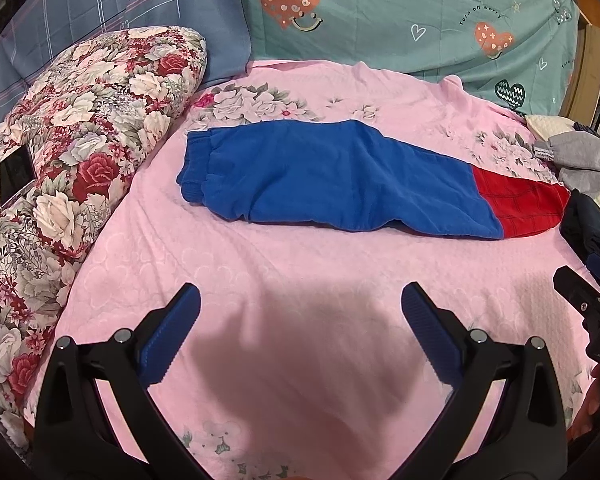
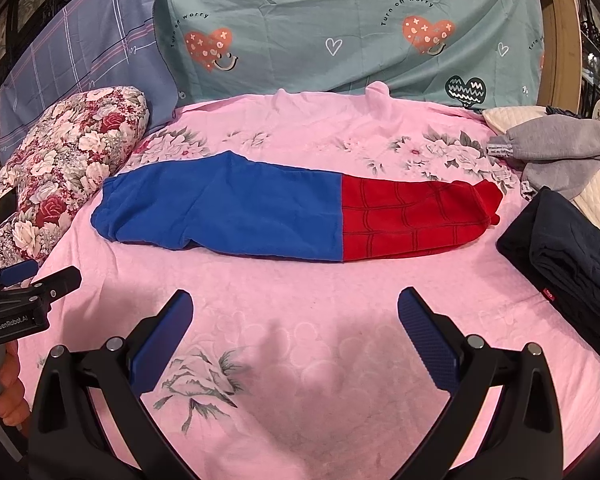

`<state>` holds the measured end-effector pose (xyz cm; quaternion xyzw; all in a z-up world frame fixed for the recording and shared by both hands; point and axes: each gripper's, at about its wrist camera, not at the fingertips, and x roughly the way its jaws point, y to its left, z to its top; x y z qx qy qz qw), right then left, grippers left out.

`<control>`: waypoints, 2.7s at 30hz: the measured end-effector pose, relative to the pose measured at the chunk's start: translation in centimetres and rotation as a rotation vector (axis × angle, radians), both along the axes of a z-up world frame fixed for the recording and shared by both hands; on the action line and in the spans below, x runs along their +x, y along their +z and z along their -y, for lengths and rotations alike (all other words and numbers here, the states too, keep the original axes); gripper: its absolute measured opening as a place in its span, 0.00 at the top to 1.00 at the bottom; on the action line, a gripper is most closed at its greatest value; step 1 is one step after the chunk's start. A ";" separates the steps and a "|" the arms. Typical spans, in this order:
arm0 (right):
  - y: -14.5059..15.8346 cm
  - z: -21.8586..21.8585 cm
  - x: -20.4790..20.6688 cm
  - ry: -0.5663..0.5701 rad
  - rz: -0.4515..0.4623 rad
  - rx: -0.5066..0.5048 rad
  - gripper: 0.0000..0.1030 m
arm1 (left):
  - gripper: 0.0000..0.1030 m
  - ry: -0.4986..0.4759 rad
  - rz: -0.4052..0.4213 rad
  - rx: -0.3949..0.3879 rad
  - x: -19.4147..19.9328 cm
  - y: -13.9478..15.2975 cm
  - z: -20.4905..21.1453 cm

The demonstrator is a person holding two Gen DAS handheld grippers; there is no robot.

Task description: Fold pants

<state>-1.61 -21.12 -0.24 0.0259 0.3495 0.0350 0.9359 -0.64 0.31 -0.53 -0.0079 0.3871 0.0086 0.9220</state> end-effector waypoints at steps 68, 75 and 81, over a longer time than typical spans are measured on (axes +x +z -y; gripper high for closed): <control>-2.2 11.6 9.3 -0.151 -0.145 -0.102 0.01 | 0.88 0.171 -0.466 -0.440 18.0 -6.7 -11.4; -3.0 15.6 10.1 -0.200 -0.212 -0.066 0.06 | 0.93 0.177 -0.303 -0.292 16.3 -2.3 -9.5; -4.2 18.9 12.6 -0.257 -0.264 0.101 0.16 | 0.99 0.188 -0.194 -0.266 15.1 1.3 -9.3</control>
